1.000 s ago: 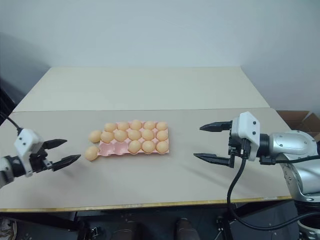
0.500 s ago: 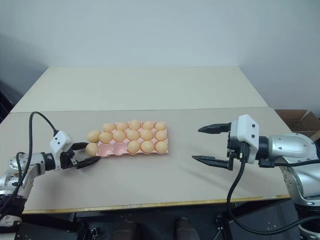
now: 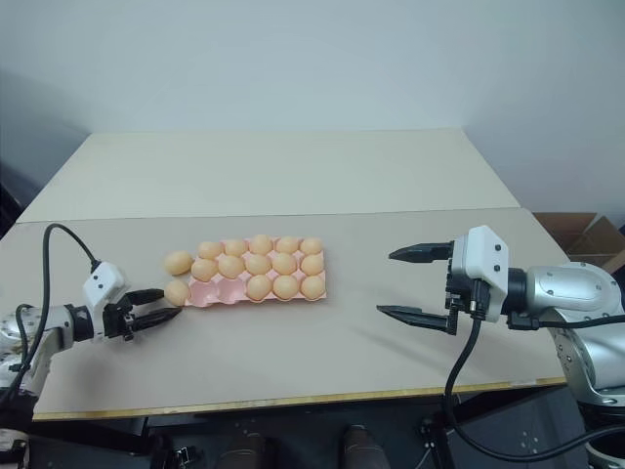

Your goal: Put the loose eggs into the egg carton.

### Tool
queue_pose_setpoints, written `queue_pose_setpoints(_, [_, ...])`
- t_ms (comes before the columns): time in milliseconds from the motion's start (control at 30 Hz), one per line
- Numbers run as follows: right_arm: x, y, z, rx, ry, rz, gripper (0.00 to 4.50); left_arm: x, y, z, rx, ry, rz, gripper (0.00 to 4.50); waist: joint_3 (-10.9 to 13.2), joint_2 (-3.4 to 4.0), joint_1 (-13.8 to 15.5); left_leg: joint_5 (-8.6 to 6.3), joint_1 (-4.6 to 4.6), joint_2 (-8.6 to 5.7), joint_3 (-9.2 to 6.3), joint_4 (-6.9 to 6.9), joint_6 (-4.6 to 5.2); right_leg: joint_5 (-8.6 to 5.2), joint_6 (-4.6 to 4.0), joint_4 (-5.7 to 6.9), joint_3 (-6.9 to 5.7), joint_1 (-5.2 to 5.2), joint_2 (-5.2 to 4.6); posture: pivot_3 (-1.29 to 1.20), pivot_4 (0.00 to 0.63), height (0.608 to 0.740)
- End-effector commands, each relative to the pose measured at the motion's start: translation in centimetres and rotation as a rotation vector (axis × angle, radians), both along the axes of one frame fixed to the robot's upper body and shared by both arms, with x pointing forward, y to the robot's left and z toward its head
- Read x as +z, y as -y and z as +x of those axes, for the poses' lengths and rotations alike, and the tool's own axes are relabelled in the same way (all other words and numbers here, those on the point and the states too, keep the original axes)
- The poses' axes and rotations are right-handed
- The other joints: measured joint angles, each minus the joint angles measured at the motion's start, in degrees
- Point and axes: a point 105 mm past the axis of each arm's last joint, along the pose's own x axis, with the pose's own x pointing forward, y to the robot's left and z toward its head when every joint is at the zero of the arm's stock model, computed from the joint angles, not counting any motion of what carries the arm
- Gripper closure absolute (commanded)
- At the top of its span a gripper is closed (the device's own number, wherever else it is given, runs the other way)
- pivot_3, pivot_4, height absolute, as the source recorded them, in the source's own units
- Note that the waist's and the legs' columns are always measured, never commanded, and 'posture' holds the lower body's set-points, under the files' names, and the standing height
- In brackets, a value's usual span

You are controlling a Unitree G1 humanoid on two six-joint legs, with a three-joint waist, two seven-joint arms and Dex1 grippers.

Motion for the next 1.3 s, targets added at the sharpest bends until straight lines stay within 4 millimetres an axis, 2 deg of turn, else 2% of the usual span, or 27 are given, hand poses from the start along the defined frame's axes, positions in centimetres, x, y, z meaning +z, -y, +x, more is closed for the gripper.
queue_pose_setpoints(33, [1.0, 0.0, -0.4, 0.012, 0.044, 0.008, 0.0, 1.2, -0.7, -0.4, 0.011, 0.039, 0.018, 1.76, 0.0, 0.0, 0.0, 0.0, 0.0, 0.0, 0.0, 0.0, 0.0, 0.0, 0.0, 0.0, 0.0, 0.0, 0.0, 0.0, 0.15, 0.74])
queue_pose_setpoints(200, [0.9, -0.2, -0.2, 0.017, 0.046, 0.01, 0.0, 1.6, -0.7, -1.0, 0.007, 0.034, 0.005, 1.76, 0.0, 0.0, 0.0, 0.0, -0.02, 0.0, 0.0, 0.0, 0.0, -0.01, -0.01, -0.02, 0.0, -0.01, -0.01, 0.0, 0.15, 0.74])
queue_pose_setpoints(300, [1.0, -0.3, -0.2, 0.02, 0.048, 0.011, 0.0, 2.2, -0.6, -0.8, 0.018, 0.003, -0.05, 1.19, 0.0, 0.0, 0.0, 0.0, -0.02, 0.0, 0.01, 0.0, 0.0, -0.01, -0.02, -0.01, -0.01, -0.01, 0.0, 0.0, 0.15, 0.74])
queue_pose_setpoints(400, [1.0, -0.4, -0.2, 0.023, 0.052, 0.012, 0.0, 2.6, 0.1, -0.8, -0.032, 0.014, -0.029, 0.23, 0.0, 0.0, 0.0, 0.0, -0.02, 0.0, 0.0, 0.0, 0.0, -0.01, -0.02, -0.02, -0.01, -0.01, 0.0, 0.0, 0.15, 0.74])
queue_pose_setpoints(433, [1.0, -0.4, -0.2, 0.024, 0.053, 0.012, 0.0, 2.6, 0.2, -0.7, -0.039, 0.027, -0.013, 0.05, 0.0, 0.0, 0.0, 0.0, -0.02, 0.0, 0.0, 0.0, 0.0, -0.01, -0.02, -0.02, -0.01, -0.01, 0.0, 0.0, 0.15, 0.74])
queue_pose_setpoints(567, [1.1, -0.5, -0.1, 0.025, 0.056, 0.012, 0.0, 2.2, 0.3, 0.0, -0.022, 0.016, 0.015, 0.05, 0.0, 0.0, 0.1, 0.0, -0.02, -0.01, 0.0, 0.0, 0.0, -0.01, -0.02, -0.02, -0.01, -0.01, 0.0, 0.0, 0.15, 0.74])
queue_pose_setpoints(900, [1.3, -0.5, -0.4, 0.019, 0.067, 0.011, 0.0, 1.7, 1.9, 2.4, -0.047, 0.008, 0.002, 0.05, 0.0, -0.01, 0.1, 0.0, -0.06, -0.04, 0.01, 0.0, 0.0, 0.01, 0.02, -0.03, 0.0, -0.01, 0.0, 0.0, 0.15, 0.74])
queue_pose_setpoints(1000, [1.4, -0.5, -0.5, 0.015, 0.07, 0.011, 0.0, 1.6, 1.9, 2.5, -0.05, 0.003, 0.005, 0.64, 0.0, -0.02, 0.0, 0.0, -0.05, -0.03, 0.01, 0.0, 0.0, 0.01, 0.02, -0.01, 0.0, -0.01, 0.02, 0.0, 0.15, 0.74])
queue_pose_setpoints(1133, [1.4, -0.5, -0.5, 0.01, 0.069, 0.013, 0.0, 1.6, 1.8, 2.5, -0.058, 0.007, 0.011, 1.96, 0.0, -0.02, 0.0, 0.0, -0.04, -0.03, 0.0, 0.0, 0.0, 0.01, 0.02, -0.01, 0.01, -0.01, 0.02, 0.0, 0.15, 0.74])
queue_pose_setpoints(1167, [1.4, -0.6, -0.5, 0.009, 0.069, 0.013, 0.0, 1.6, 1.8, 2.5, -0.058, 0.008, 0.012, 2.16, 0.0, -0.02, 0.0, 0.0, -0.04, -0.03, 0.0, 0.0, 0.0, 0.01, 0.02, -0.01, 0.01, -0.01, 0.01, 0.0, 0.15, 0.74])
queue_pose_setpoints(1300, [1.3, -0.7, -0.5, 0.009, 0.069, 0.016, 0.0, 1.9, 1.4, 2.1, -0.054, 0.023, 0.026, 2.23, 0.0, -0.02, 0.0, 0.0, -0.04, -0.03, 0.0, 0.0, 0.0, 0.01, 0.02, -0.01, 0.01, -0.01, 0.01, 0.0, 0.15, 0.74])
